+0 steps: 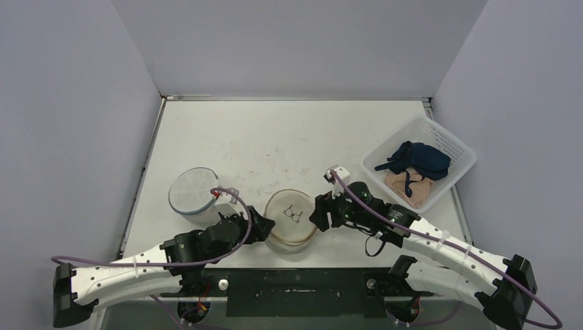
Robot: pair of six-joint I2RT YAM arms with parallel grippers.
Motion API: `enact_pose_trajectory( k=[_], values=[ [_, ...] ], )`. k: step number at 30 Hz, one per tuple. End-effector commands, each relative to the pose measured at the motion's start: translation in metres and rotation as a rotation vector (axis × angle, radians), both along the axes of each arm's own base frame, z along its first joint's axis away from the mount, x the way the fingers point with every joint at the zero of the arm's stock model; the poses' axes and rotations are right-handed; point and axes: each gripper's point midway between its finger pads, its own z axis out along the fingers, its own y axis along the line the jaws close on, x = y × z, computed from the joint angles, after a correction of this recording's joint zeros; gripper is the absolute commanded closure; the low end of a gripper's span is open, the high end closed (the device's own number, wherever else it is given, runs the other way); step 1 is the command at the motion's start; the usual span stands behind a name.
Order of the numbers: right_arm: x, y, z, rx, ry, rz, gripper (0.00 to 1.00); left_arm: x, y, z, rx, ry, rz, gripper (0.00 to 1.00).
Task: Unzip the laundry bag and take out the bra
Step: Open the laundry bag at the center of the board.
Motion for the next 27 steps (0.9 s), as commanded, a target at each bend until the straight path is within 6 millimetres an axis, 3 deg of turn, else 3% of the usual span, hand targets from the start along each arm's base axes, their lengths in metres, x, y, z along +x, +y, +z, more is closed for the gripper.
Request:
enact_pose_trajectory(
  k=[1,7,12,16,19,24,27],
  values=[
    [0.0,-0.004,0.013,0.022,-0.031,-0.054,0.36,0.012,-0.005,0.012,-0.047,-0.025,0.043,0.33],
    [-0.005,0.01,0.044,0.099,-0.08,-0.108,0.37,0.016,-0.008,-0.006,0.036,0.038,0.043,0.49],
    [-0.012,0.027,0.053,0.111,-0.103,-0.105,0.4,0.015,-0.007,-0.021,0.076,0.078,0.047,0.69],
    [-0.013,0.043,0.055,0.144,-0.107,-0.105,0.45,0.013,-0.005,-0.025,0.06,0.08,0.045,0.83],
    [-0.016,0.062,0.058,0.173,-0.118,-0.091,0.46,0.011,-0.002,-0.028,0.042,0.077,0.045,0.88],
    [-0.017,0.088,0.047,0.143,-0.121,-0.072,0.46,0.005,0.001,-0.037,0.007,0.083,0.033,0.88],
    [-0.016,0.096,0.036,0.122,-0.119,-0.078,0.46,0.004,0.006,-0.047,0.026,0.094,0.041,0.97]
  ],
)
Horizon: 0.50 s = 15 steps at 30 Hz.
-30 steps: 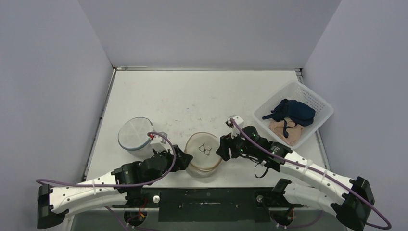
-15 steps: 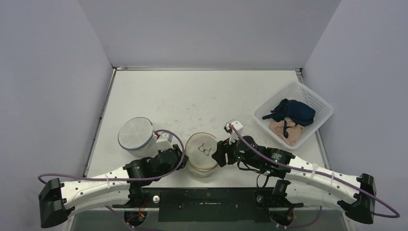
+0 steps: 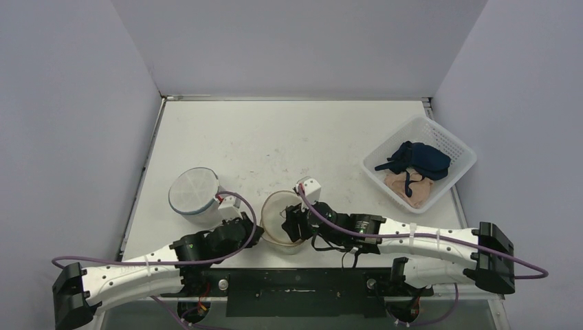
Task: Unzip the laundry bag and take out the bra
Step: Open the laundry bag at the center of the board.
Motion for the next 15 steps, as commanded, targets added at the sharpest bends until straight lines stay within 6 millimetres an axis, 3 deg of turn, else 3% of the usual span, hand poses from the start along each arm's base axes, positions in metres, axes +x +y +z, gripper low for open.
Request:
enact_pose_trajectory(
  k=[1,10,15],
  values=[
    [0.012,0.024,0.021,0.088,-0.048,-0.048,0.46,0.001,-0.002,-0.002,-0.033,0.003,0.013,1.0],
    [0.006,0.039,-0.007,0.01,-0.06,-0.042,0.4,0.002,0.001,-0.025,0.005,0.024,0.024,1.0],
    [0.013,0.023,-0.023,-0.018,-0.065,-0.115,0.3,0.006,-0.013,-0.012,-0.098,-0.054,-0.011,1.0]
  ],
)
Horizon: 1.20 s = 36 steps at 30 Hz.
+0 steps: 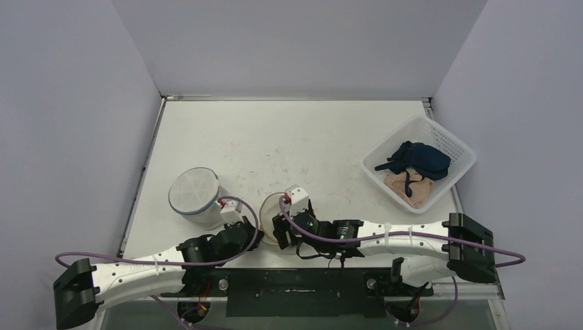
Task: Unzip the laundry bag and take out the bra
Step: Open the laundry bag at the center of the board.
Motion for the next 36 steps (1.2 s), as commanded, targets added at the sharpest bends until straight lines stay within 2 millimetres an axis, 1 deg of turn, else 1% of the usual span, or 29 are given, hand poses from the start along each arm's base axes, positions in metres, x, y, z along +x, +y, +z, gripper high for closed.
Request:
enact_pose_trajectory(
  k=[1,2,5,8,11,15,19,21,23,25,28,32,36],
  values=[
    [0.017,-0.007,0.015,0.073,-0.056,-0.107,0.27,0.01,-0.02,0.029,-0.161,-0.104,-0.019,1.0],
    [0.017,-0.014,0.007,0.067,-0.05,-0.117,0.24,0.012,-0.022,0.033,-0.187,-0.125,-0.019,1.0],
    [0.02,-0.028,-0.003,0.095,-0.026,-0.133,0.18,0.014,-0.023,0.037,-0.213,-0.16,-0.023,1.0],
    [0.021,-0.036,-0.01,0.129,-0.004,-0.134,0.17,0.016,-0.025,0.039,-0.213,-0.185,-0.031,1.0],
    [0.021,-0.04,-0.012,0.147,-0.003,-0.127,0.17,0.018,-0.029,0.04,-0.209,-0.201,-0.047,1.0],
    [0.017,-0.037,0.013,0.198,-0.073,-0.112,0.17,0.019,-0.035,0.042,-0.22,-0.212,-0.064,1.0],
    [0.012,-0.03,0.032,0.184,-0.132,-0.112,0.19,0.019,-0.04,0.05,-0.239,-0.229,-0.078,1.0],
    [0.01,-0.024,0.043,0.179,-0.157,-0.113,0.21,0.02,-0.043,0.052,-0.24,-0.233,-0.085,1.0],
    [0.009,-0.017,0.045,0.148,-0.172,-0.12,0.24,0.02,-0.045,0.055,-0.243,-0.235,-0.093,1.0],
    [0.009,-0.014,0.036,0.081,-0.18,-0.126,0.26,0.019,-0.046,0.056,-0.25,-0.236,-0.098,1.0],
    [0.011,-0.01,0.026,0.039,-0.182,-0.136,0.33,0.018,-0.049,0.056,-0.255,-0.234,-0.105,1.0],
    [0.017,-0.013,0.014,-0.019,-0.196,-0.176,0.42,0.017,-0.05,0.058,-0.26,-0.233,-0.11,1.0],
    [0.022,-0.015,0.01,-0.048,-0.217,-0.201,0.48,0.017,-0.051,0.058,-0.262,-0.233,-0.111,1.0]
  ],
)
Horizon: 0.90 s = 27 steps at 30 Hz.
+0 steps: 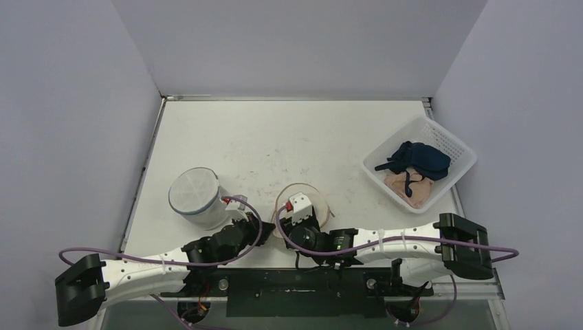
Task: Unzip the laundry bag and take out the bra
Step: Open the laundry bag at the center of the board.
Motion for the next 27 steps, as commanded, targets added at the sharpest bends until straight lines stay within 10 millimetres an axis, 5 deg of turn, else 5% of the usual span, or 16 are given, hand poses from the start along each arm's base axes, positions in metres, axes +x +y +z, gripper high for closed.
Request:
enact_pose_trajectory(
  k=[1,13,22,27],
  values=[
    [0.013,0.005,0.019,0.022,-0.06,-0.065,0.49,0.003,-0.013,0.026,-0.07,-0.044,-0.022,1.0],
    [0.008,0.015,0.015,-0.035,-0.092,-0.027,0.43,0.002,-0.013,0.026,-0.069,-0.039,-0.024,1.0],
    [0.017,0.003,-0.001,-0.145,-0.123,-0.103,0.74,0.001,-0.016,0.027,-0.07,-0.035,-0.034,1.0],
    [0.011,0.004,0.019,-0.122,-0.156,-0.101,0.94,0.002,-0.016,0.028,-0.069,-0.037,-0.028,1.0]
  ],
)
